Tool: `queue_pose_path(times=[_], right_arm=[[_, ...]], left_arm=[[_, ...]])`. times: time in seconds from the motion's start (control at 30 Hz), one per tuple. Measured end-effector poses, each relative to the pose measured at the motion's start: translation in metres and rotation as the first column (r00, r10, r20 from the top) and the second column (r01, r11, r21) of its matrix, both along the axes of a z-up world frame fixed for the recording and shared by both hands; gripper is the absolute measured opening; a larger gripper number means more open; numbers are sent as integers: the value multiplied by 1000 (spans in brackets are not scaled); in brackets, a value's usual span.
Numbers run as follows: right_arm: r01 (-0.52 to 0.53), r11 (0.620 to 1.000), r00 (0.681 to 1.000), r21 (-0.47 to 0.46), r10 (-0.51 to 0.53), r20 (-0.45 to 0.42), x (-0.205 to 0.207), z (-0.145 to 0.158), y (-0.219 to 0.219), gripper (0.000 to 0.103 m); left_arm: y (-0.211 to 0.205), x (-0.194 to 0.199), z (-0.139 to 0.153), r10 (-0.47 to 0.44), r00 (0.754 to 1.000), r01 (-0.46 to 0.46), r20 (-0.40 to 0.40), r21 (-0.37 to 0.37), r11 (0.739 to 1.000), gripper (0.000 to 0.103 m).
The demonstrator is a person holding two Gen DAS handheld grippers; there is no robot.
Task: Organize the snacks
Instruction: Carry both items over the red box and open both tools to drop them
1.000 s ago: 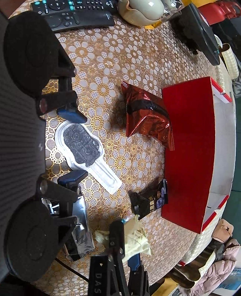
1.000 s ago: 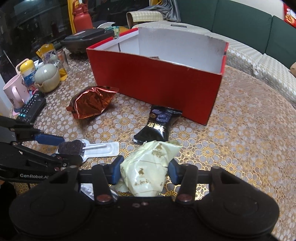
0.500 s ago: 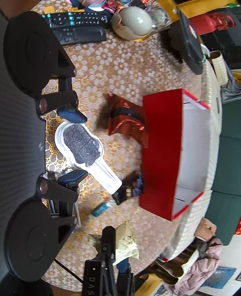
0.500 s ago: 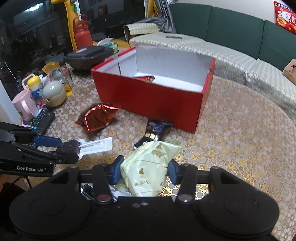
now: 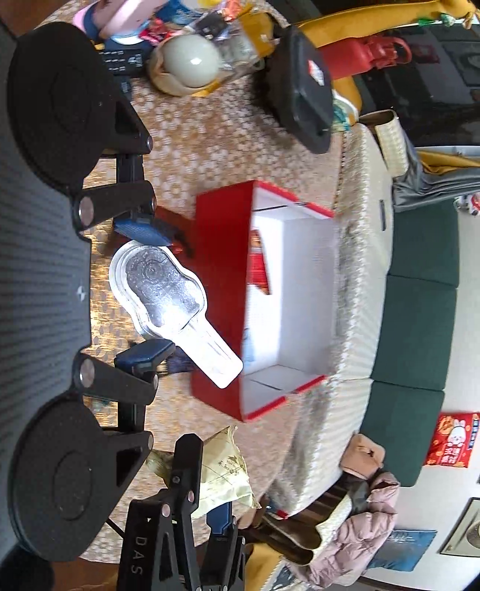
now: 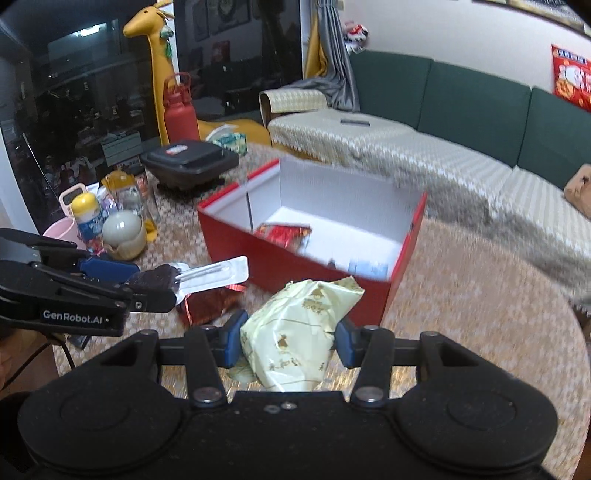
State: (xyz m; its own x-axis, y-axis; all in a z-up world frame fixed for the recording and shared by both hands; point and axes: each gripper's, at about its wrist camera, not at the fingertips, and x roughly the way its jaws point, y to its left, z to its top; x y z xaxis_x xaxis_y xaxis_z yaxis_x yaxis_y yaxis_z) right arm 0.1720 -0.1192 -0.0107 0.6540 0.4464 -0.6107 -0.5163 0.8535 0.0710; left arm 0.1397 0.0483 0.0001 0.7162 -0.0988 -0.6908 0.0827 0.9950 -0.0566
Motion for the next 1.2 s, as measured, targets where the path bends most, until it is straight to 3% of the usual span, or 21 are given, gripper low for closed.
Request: queue_pose_path(times=[0.27, 0.5, 1.2], right_arm=[[-4, 1000, 998, -12, 5, 68, 31, 22, 6, 48], [-1, 999, 996, -35, 4, 87, 65, 21, 14, 48], [29, 996, 998, -83, -32, -45, 178, -29, 36, 48]], left_arm=[[-9, 34, 25, -1, 998, -2, 57, 50, 999, 55], [-8, 76, 26, 16, 999, -21, 51, 84, 996, 55], [8, 193, -18, 49, 996, -38, -81, 131, 991, 55]])
